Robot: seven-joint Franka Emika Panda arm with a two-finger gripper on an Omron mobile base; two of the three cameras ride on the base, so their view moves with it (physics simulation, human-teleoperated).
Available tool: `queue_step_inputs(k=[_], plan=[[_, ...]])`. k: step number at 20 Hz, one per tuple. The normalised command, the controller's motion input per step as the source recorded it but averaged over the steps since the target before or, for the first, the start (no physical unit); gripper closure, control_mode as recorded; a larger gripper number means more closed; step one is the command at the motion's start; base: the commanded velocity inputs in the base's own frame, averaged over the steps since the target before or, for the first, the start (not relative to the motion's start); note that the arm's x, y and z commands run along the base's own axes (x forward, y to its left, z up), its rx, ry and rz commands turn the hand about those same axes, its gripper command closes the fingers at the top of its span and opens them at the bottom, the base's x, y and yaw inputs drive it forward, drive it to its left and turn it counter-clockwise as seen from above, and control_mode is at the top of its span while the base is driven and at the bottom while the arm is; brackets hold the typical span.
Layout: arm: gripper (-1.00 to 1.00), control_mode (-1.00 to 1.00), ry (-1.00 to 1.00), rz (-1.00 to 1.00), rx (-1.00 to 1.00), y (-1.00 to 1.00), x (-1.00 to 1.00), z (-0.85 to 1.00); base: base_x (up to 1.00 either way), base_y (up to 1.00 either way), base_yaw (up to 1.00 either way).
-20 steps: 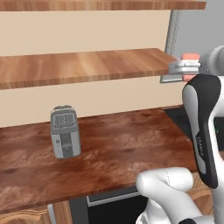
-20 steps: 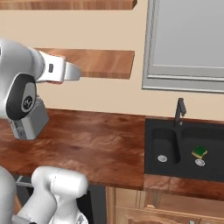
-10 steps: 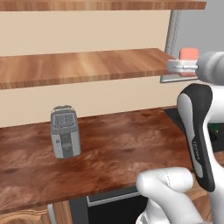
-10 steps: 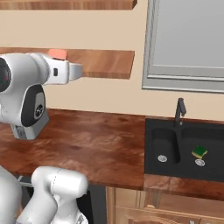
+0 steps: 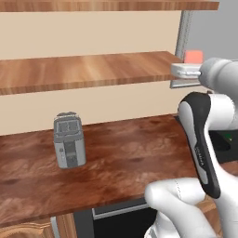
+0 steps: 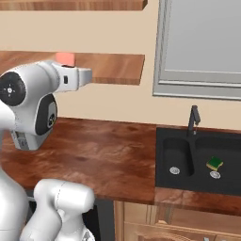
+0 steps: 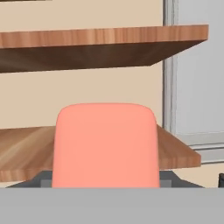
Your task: Pick up the bar soap and sponge from the sink, and place them back in the shelves.
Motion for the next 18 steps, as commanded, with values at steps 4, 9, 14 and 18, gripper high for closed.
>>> queue_step_inputs(k=[4, 9, 14, 18], plan=[[1.00, -1.00, 0.04, 0.00, 0.00, 0.11, 0.35, 0.15, 0.00, 0.00, 0.00], [1.00, -1.00, 0.10, 0.00, 0.00, 0.18, 0.33, 0.08, 0.00, 0.00, 0.00], [1.00, -1.00, 0.06, 0.00, -0.01, 0.22, 0.35, 0.00, 0.00, 0.00, 0.00], [1.00, -1.00, 0.03, 0.00, 0.00, 0.19, 0.43, 0.00, 0.00, 0.00, 0.00]])
